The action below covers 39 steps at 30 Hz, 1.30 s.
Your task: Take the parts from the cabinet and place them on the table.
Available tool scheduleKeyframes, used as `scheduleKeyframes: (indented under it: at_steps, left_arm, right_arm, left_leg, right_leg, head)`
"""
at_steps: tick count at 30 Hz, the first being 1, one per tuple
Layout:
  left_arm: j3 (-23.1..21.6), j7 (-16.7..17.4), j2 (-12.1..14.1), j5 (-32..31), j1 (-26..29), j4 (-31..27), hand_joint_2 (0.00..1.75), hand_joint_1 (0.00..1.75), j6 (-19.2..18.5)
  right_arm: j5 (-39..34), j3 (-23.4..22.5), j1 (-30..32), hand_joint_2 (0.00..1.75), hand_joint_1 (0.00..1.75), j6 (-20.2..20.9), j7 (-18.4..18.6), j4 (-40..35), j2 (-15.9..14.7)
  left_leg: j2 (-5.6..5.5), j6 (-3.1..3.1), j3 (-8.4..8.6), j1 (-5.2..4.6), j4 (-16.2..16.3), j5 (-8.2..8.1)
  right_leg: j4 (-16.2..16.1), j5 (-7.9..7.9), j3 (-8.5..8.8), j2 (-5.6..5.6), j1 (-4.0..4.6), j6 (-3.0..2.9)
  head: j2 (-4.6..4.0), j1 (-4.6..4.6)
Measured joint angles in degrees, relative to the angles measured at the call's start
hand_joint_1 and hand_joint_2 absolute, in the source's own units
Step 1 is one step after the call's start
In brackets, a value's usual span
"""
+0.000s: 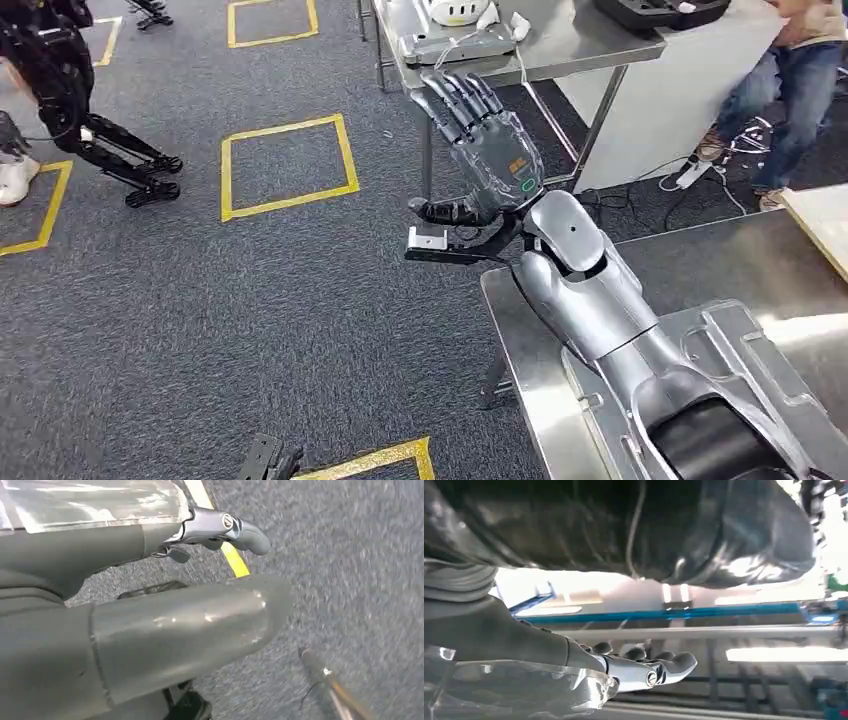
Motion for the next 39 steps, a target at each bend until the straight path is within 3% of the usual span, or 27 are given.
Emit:
scheduleKeyframes:
  at_steps: [1, 3, 4, 5, 6, 8, 10, 12, 13, 14, 15, 16, 17, 19, 20, 21, 22, 24, 25, 27, 28, 30, 31, 33, 35, 36, 39]
  left_arm:
    - [0.09, 0.00, 0.00, 0.09, 0.19, 0.00, 0.00, 0.00, 0.00]
    - [0.20, 0.04, 0.00, 0.35, 0.55, 0.00, 0.00, 0.00, 0.00]
    - [0.26, 0.09, -0.04, 0.37, 0.63, 0.00, 0.00, 0.00, 0.00]
    - [0.31, 0.20, -0.13, 0.39, 0.59, 0.00, 0.00, 0.00, -0.02]
    - [0.35, 0.22, -0.20, 0.39, 0.55, 0.00, 0.00, 0.00, -0.07]
    - [0.44, 0.28, -0.37, 0.37, 0.80, 0.00, 0.00, 0.00, -0.15]
    - [0.46, 0.37, -0.39, 0.31, 1.11, 0.00, 0.00, 0.00, -0.15]
    - [0.46, 0.42, -0.68, 0.28, 1.14, 0.00, 0.00, 0.00, -0.15]
    - [0.48, 0.44, -0.70, 0.29, 0.98, 0.00, 0.00, 0.00, -0.15]
    - [0.48, 0.44, -0.81, 0.28, 0.93, 0.00, 0.00, 0.00, -0.15]
    - [0.48, 0.44, -0.85, 0.28, 0.95, 0.00, 0.00, 0.00, -0.15]
    - [0.48, 0.46, -0.85, 0.28, 1.04, 0.00, 0.00, 0.00, -0.15]
    - [0.48, 0.46, -0.85, 0.28, 1.12, 0.00, 0.00, 0.00, -0.15]
    - [0.50, 0.55, -0.87, 0.26, 1.17, 0.00, 0.00, 0.00, -0.18]
    - [0.50, 0.57, -0.94, 0.22, 1.15, 0.00, 0.00, 0.00, -0.20]
    - [0.50, 0.59, -1.14, 0.04, 1.02, 0.00, 0.00, 0.00, -0.20]
    - [0.52, 0.68, -1.16, -0.09, 0.85, 0.00, 0.00, 0.00, -0.20]
    - [0.50, 0.85, -1.27, -0.22, 0.92, 0.00, 0.00, 0.00, -0.18]
    - [0.50, 0.98, -1.31, -0.24, 0.99, 0.00, 0.00, 0.00, -0.18]
    - [0.50, 1.12, -1.38, -0.39, 0.88, 0.00, 0.00, 0.00, -0.18]
    - [0.50, 1.20, -1.40, -0.59, 0.53, 0.00, 0.00, 0.00, -0.18]
    - [0.50, 1.33, -1.42, -0.72, 0.12, 0.00, 0.00, 0.00, -0.18]
    - [0.50, 1.44, -1.42, -0.81, 0.12, 0.00, 0.00, 0.00, -0.18]
    - [0.50, 1.66, -1.42, -1.26, 0.18, 0.00, 0.00, 0.00, -0.13]
    - [0.50, 1.75, -1.40, -1.33, 0.00, 0.00, 0.00, 0.00, 0.00]
    - [0.50, 1.77, -1.33, -1.33, -0.24, 0.00, 0.00, 0.00, 0.04]
    - [0.48, 1.79, -1.23, -1.40, -0.46, 0.00, 0.00, 0.00, 0.09]
  right_arm:
    - [0.00, 0.13, -0.02, 0.00, 0.00, 0.00, 0.00, 0.20, 0.04]
    - [0.00, 0.33, -0.21, 0.00, 0.00, 0.26, 0.02, 0.35, 0.15]
    - [0.13, 0.46, -0.39, 0.00, 0.00, 0.51, 0.09, 0.35, 0.15]
    - [0.22, 0.50, -0.54, 0.00, 0.00, 0.81, 0.18, 0.37, 0.13]
    - [0.22, 0.50, -0.74, 0.00, 0.00, 0.90, 0.26, 0.44, 0.07]
    - [0.39, 0.79, -0.81, 0.00, 0.00, 0.94, 0.33, 0.55, 0.07]
    - [0.46, 0.88, -0.86, 0.00, 0.00, 0.90, 0.33, 0.53, 0.07]
    - [0.52, 0.88, -0.95, 0.00, 0.00, 0.88, 0.37, 0.53, -0.09]
    - [0.57, 0.88, -0.92, 0.00, 0.00, 0.88, 0.39, 0.63, -0.39]
    - [0.57, 0.90, -0.78, 0.00, 0.00, 0.88, 0.39, 0.74, -0.52]
    - [0.57, 0.90, -0.61, 0.00, 0.00, 0.88, 0.42, 0.88, -0.68]
    - [0.59, 0.90, -0.47, 0.00, 0.00, 0.88, 0.42, 0.96, -0.70]
    - [0.59, 0.92, -0.46, 0.00, 0.00, 0.88, 0.42, 1.01, -0.77]
    - [0.59, 0.92, -0.73, 0.00, 0.00, 0.88, 0.50, 1.01, -0.94]
    - [0.59, 0.92, -0.83, 0.00, 0.00, 0.88, 0.50, 1.01, -0.94]
    - [0.57, 0.92, -0.88, 0.00, 0.00, 0.90, 0.52, 1.03, -1.03]
    - [0.59, 0.96, -0.86, 0.00, 0.00, 0.92, 0.52, 1.01, -1.03]
    - [0.57, 1.05, -0.82, 0.00, 0.00, 0.99, 0.55, 0.96, -1.05]
    - [0.57, 1.07, -0.87, 0.00, 0.00, 0.99, 0.70, 0.86, -1.11]
    - [0.57, 1.07, -0.93, 0.00, 0.00, 1.05, 1.03, 0.68, -1.29]
    - [0.57, 1.07, -0.93, 0.00, 0.00, 1.05, 1.16, 0.50, -1.46]
    - [0.61, 1.09, -0.56, 0.00, 0.00, 1.05, 1.40, 0.46, -1.81]
    - [0.66, 1.09, -0.39, 0.00, 0.00, 1.03, 1.46, 0.33, -1.95]
    - [0.72, 1.09, -0.08, 0.00, 0.00, 0.92, 1.66, -0.19, -2.27]
    - [0.74, 1.09, 0.03, 0.00, 0.00, 0.81, 2.01, -0.93, -2.58]
    - [0.74, 1.07, 0.05, 0.00, 0.00, 0.74, 2.05, -1.16, -2.67]
    - [1.03, 1.07, 0.75, 0.00, 0.00, 0.33, 2.25, -1.72, -3.43]
  left_leg:
    - [0.14, 0.00, 0.43, 0.00, -0.78, 1.02]
    - [0.90, 0.30, 4.87, -0.04, -9.08, 5.34]
    - [2.99, 0.64, 7.85, -0.26, -14.34, 7.42]
    - [5.86, 0.89, 9.00, -0.99, -16.75, 6.56]
    - [5.12, 1.60, 9.05, -1.14, -17.18, 6.93]
    - [3.72, 2.03, 8.77, -1.23, -17.03, 6.94]
    - [2.22, 2.90, 9.16, -0.91, -17.71, 7.39]
    - [1.23, 3.22, 9.20, -0.72, -17.97, 7.58]
    - [0.55, 3.52, 9.13, -0.72, -17.95, 7.65]
    - [-0.19, 3.60, 9.12, -0.75, -17.95, 7.68]
    - [-1.00, 3.64, 9.12, -0.80, -17.91, 7.68]
    - [-1.80, 3.64, 9.12, -0.81, -17.81, 7.68]
    - [-2.66, 3.64, 9.12, -0.81, -17.66, 7.66]
    - [-4.28, 3.50, 9.16, -0.81, -17.34, 7.56]
    - [-4.67, 3.45, 9.09, -0.76, -17.27, 7.53]
    - [-5.25, 3.06, 8.43, -1.11, -16.78, 7.54]
    - [-6.02, 2.65, 8.08, -0.37, -17.02, 7.81]
    - [-7.32, 1.82, 7.96, -0.03, -17.35, 8.17]
    - [-8.06, 1.44, 7.92, -0.42, -17.38, 8.21]
    - [-2.53, 1.17, 6.39, -0.65, -13.86, 5.69]
    - [-1.02, 0.95, 4.39, -0.52, -9.57, 3.45]
    - [-0.09, 0.58, 0.39, -0.20, -1.23, 0.11]
    - [0.10, 0.40, -0.54, -0.08, 0.71, -0.12]
    - [0.37, 0.29, 1.29, 0.02, -2.45, 2.28]
    - [1.58, 0.58, 7.80, 0.02, -13.81, 7.09]
    - [3.73, 0.85, 9.40, -0.41, -17.01, 6.13]
    - [2.19, 1.82, 9.33, -0.89, -17.17, 6.64]
  right_leg:
    - [0.05, -0.11, 0.03, -0.67, 0.05, 0.04]
    - [0.16, -0.44, 0.27, -2.03, 0.07, 0.25]
    - [0.22, -0.67, 0.55, -2.60, 0.14, 0.45]
    - [0.20, -0.87, 0.67, -3.12, 0.43, 0.70]
    - [0.38, -1.04, 0.65, -3.54, 0.79, 0.98]
    - [0.10, -1.12, 0.96, -4.77, 0.97, 1.29]
    - [0.07, -1.61, 1.29, -5.44, 0.79, 2.20]
    - [4.11, -4.54, -0.34, -0.89, 0.32, 2.49]
    - [9.33, -7.10, -2.84, 0.72, 0.26, 2.55]
    - [13.98, -8.80, -5.21, 1.42, 0.26, 2.63]
    - [16.96, -9.30, -6.88, 1.68, 0.26, 2.65]
    - [17.37, -8.44, -7.38, 1.78, 0.28, 2.60]
    - [15.14, -6.32, -6.59, 1.88, 0.29, 2.45]
    - [5.65, -0.70, -2.45, 3.06, 0.29, 1.87]
    - [2.70, 0.46, -1.20, 4.61, 0.29, 1.65]
    - [0.75, -0.09, -0.60, 7.46, -0.12, 1.45]
    - [1.00, -0.11, -0.72, 6.81, 0.21, 1.52]
    - [0.81, -0.10, -0.63, 5.77, 0.54, 1.25]
    - [-0.08, 0.26, -0.22, 4.92, -0.16, 0.77]
    - [-0.73, 0.55, 0.36, 3.33, -0.03, 0.05]
    - [-0.73, 0.54, 0.38, 2.51, 0.17, -0.05]
    - [-0.69, 0.39, 0.40, 0.83, 0.37, -0.19]
    - [-0.61, 0.34, 0.37, 0.14, 0.39, -0.20]
    - [-0.49, 0.12, 0.41, -1.04, 0.39, -0.03]
    - [-0.08, -0.34, 0.56, -2.32, 0.38, 0.31]
    - [-0.05, -0.54, 0.62, -2.85, 0.49, 0.59]
    - [-0.19, -0.64, 0.86, -4.01, 0.79, 1.42]
  head:
    - [0.00, 0.00]
    - [0.00, 0.00]
    - [0.00, 0.00]
    - [0.00, 0.00]
    - [0.00, 0.04]
    - [0.00, 0.04]
    - [0.00, 0.02]
    - [0.00, 0.02]
    - [0.00, 0.04]
    - [0.00, 0.04]
    - [0.00, 0.04]
    - [0.00, 0.04]
    - [0.00, 0.04]
    - [0.00, 0.04]
    - [0.00, 0.04]
    - [0.00, 0.04]
    - [0.00, 0.04]
    - [0.00, 0.04]
    - [0.00, 0.04]
    - [0.00, -0.18]
    - [0.00, -0.15]
    - [0.00, -0.15]
    - [0.00, -0.18]
    - [0.00, -0.18]
    - [0.00, -0.17]
    - [0.00, -0.17]
    - [0.00, -0.15]
